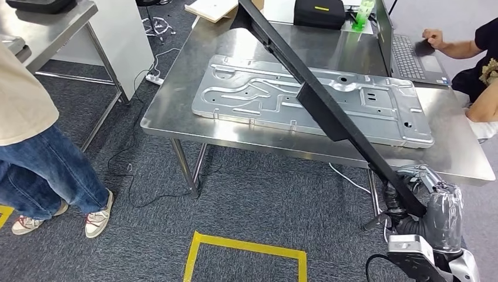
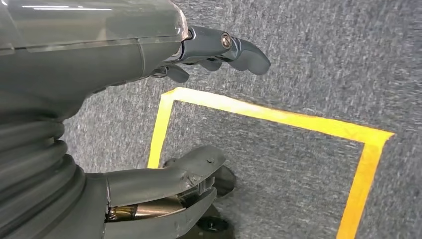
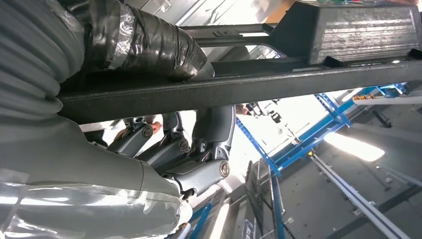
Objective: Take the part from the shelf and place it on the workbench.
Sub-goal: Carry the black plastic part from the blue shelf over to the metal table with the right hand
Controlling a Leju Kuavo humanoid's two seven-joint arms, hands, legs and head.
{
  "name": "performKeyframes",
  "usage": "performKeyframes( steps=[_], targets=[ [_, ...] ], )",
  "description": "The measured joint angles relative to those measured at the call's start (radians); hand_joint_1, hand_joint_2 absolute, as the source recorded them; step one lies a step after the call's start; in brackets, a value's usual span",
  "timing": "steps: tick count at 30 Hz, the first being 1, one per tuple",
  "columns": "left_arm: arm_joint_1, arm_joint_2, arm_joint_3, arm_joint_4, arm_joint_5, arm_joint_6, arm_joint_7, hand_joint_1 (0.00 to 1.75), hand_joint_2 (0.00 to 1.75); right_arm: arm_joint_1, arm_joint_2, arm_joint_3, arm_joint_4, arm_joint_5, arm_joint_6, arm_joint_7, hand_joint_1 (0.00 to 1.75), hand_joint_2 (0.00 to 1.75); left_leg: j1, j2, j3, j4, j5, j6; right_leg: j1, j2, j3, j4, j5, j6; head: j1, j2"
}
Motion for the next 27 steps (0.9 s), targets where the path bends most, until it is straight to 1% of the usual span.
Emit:
performKeyframes(
  steps=[2,3,4,6,7,8,10,11,12,13,14,15,16,17,18,19,21,22,23,25,26,27],
  targets=[
    [-0.001,-0.001,0.000,0.000,0.000,-0.002,0.001,0.00,1.75,0.000,0.002,0.000,0.000,0.003,-0.002,0.001,1.75,1.75,-0.003,0.006,0.003,0.001,-0.005,-0.009,0.006,-0.009,0.069,-0.137,0.059,-0.009,0.000,0.000],
    [-0.002,-0.001,0.001,0.000,0.000,-0.003,0.002,0.00,1.75,0.000,0.003,-0.001,0.000,0.006,-0.004,0.003,1.75,1.75,-0.004,0.008,0.005,0.001,-0.007,-0.015,0.010,-0.012,0.096,-0.191,0.077,-0.015,0.000,0.000],
    [-0.002,-0.002,0.001,0.000,0.000,-0.005,0.003,0.00,1.75,0.000,0.004,-0.003,0.000,0.011,-0.005,0.007,1.75,1.75,-0.004,0.010,0.007,0.000,-0.008,-0.022,0.014,-0.013,0.110,-0.219,0.081,-0.023,0.000,0.000],
    [-0.003,-0.002,0.001,0.000,0.000,-0.006,0.006,0.00,1.75,0.001,0.006,-0.008,0.000,0.021,-0.006,0.017,1.75,1.75,-0.003,0.010,0.006,0.008,-0.017,-0.034,0.011,-0.009,0.115,-0.227,0.084,-0.034,-0.001,0.000],
    [-0.003,-0.003,0.001,0.000,-0.001,-0.006,0.009,0.00,1.75,0.002,0.006,-0.010,0.000,0.024,-0.006,0.023,1.75,1.75,-0.002,0.008,-0.002,0.030,-0.033,-0.038,0.009,-0.008,0.118,-0.232,0.086,-0.041,-0.001,0.000],
    [-0.003,-0.003,0.002,0.000,-0.002,-0.006,0.012,0.00,1.75,0.002,0.008,-0.012,0.000,0.024,-0.005,0.028,1.75,1.75,-0.001,0.006,-0.020,0.071,-0.059,-0.042,0.008,-0.008,0.121,-0.236,0.088,-0.048,-0.001,0.000],
    [-0.002,-0.003,0.002,0.000,-0.003,-0.006,0.020,0.00,1.75,0.003,0.013,-0.014,0.002,0.019,-0.004,0.035,1.75,1.75,0.001,0.003,-0.077,0.194,-0.119,-0.047,0.011,-0.007,0.121,-0.235,0.087,-0.056,-0.002,0.000],
    [-0.001,-0.003,0.002,0.000,-0.003,-0.006,0.023,0.00,1.75,0.003,0.016,-0.015,0.004,0.014,-0.003,0.037,1.75,1.75,0.001,0.003,-0.104,0.248,-0.136,-0.048,0.012,-0.006,0.121,-0.234,0.087,-0.058,-0.001,0.000],
    [0.000,-0.003,0.002,0.000,-0.003,-0.006,0.025,0.00,1.75,0.003,0.019,-0.015,0.006,0.010,-0.004,0.037,1.75,1.75,0.002,0.003,-0.118,0.273,-0.135,-0.049,0.013,-0.003,0.121,-0.232,0.086,-0.059,-0.001,0.000],
    [0.001,-0.003,0.002,0.000,-0.003,-0.006,0.026,0.00,1.75,0.003,0.023,-0.015,0.008,0.008,-0.004,0.036,1.75,1.75,0.002,0.003,-0.114,0.260,-0.114,-0.048,0.013,0.000,0.121,-0.230,0.085,-0.059,-0.001,0.000],
    [0.001,-0.003,0.003,0.000,-0.003,-0.006,0.027,0.00,1.75,0.004,0.026,-0.015,0.010,0.009,-0.005,0.033,1.75,1.75,0.002,0.002,-0.093,0.212,-0.081,-0.046,0.013,0.003,0.122,-0.228,0.083,-0.058,-0.002,0.000],
    [0.001,-0.003,0.003,0.000,-0.003,-0.006,0.027,0.00,1.75,0.004,0.031,-0.015,0.011,0.011,-0.007,0.029,1.75,1.75,0.002,0.001,-0.063,0.146,-0.046,-0.043,0.013,0.005,0.122,-0.225,0.082,-0.056,-0.002,0.000],
    [0.000,-0.003,0.003,0.000,-0.003,-0.006,0.027,0.00,1.75,0.005,0.035,-0.015,0.011,0.014,-0.010,0.024,1.75,1.75,0.001,0.000,-0.034,0.082,-0.022,-0.039,0.015,0.007,0.121,-0.221,0.079,-0.053,-0.002,0.000],
    [-0.001,-0.003,0.004,0.000,-0.003,-0.006,0.027,0.00,1.75,0.006,0.039,-0.015,0.011,0.019,-0.014,0.019,1.75,1.75,-0.001,-0.001,-0.014,0.039,-0.009,-0.035,0.016,0.009,0.120,-0.218,0.078,-0.049,-0.001,0.000],
    [-0.002,-0.003,0.005,0.000,-0.003,-0.006,0.027,0.00,1.75,0.007,0.043,-0.015,0.011,0.023,-0.017,0.016,1.75,1.75,-0.002,-0.002,-0.005,0.016,-0.006,-0.032,0.017,0.010,0.118,-0.217,0.077,-0.044,-0.001,0.000],
    [-0.002,-0.003,0.007,0.000,-0.003,-0.006,0.027,0.00,1.75,0.009,0.046,-0.015,0.011,0.027,-0.019,0.013,1.75,1.75,-0.004,-0.002,-0.003,0.010,-0.007,-0.029,0.017,0.011,0.116,-0.216,0.078,-0.039,-0.001,0.000],
    [-0.003,-0.003,0.009,0.000,-0.003,-0.007,0.027,0.00,1.75,0.016,0.051,-0.015,0.011,0.033,-0.021,0.012,1.75,1.75,-0.003,0.000,-0.002,0.001,0.000,-0.017,0.014,0.009,0.115,-0.213,0.075,-0.029,-0.001,0.000],
    [-0.003,-0.003,0.009,0.000,-0.003,-0.008,0.027,0.00,1.75,0.018,0.053,-0.015,0.011,0.034,-0.022,0.011,1.75,1.75,-0.001,0.001,0.000,-0.005,0.005,-0.011,0.013,0.008,0.109,-0.199,0.063,-0.024,-0.001,0.000],
    [-0.003,-0.003,0.009,0.000,-0.003,-0.008,0.027,0.00,1.75,0.020,0.055,-0.015,0.011,0.034,-0.022,0.011,1.75,1.75,0.001,0.002,0.001,-0.010,0.009,-0.006,0.012,0.006,0.095,-0.167,0.041,-0.019,-0.001,0.000],
    [-0.004,-0.003,0.010,0.000,-0.003,-0.009,0.027,0.00,1.75,0.023,0.058,-0.015,0.012,0.034,-0.023,0.010,1.75,1.75,0.001,0.004,0.000,-0.013,0.012,-0.002,0.007,0.004,0.044,-0.055,-0.023,-0.011,-0.001,0.000],
    [-0.003,-0.003,0.010,0.000,-0.003,-0.010,0.027,0.00,1.75,0.024,0.060,-0.015,0.013,0.034,-0.023,0.009,1.75,1.75,0.001,0.005,-0.001,-0.012,0.012,-0.002,0.004,0.004,0.017,0.001,-0.045,-0.007,-0.001,0.000],
    [-0.003,-0.003,0.010,0.000,-0.003,-0.010,0.027,0.00,1.75,0.026,0.061,-0.015,0.015,0.034,-0.023,0.009,1.75,1.75,0.001,0.005,-0.002,-0.012,0.012,-0.002,0.000,0.003,0.002,0.033,-0.051,-0.003,-0.001,0.000]
  ],
)
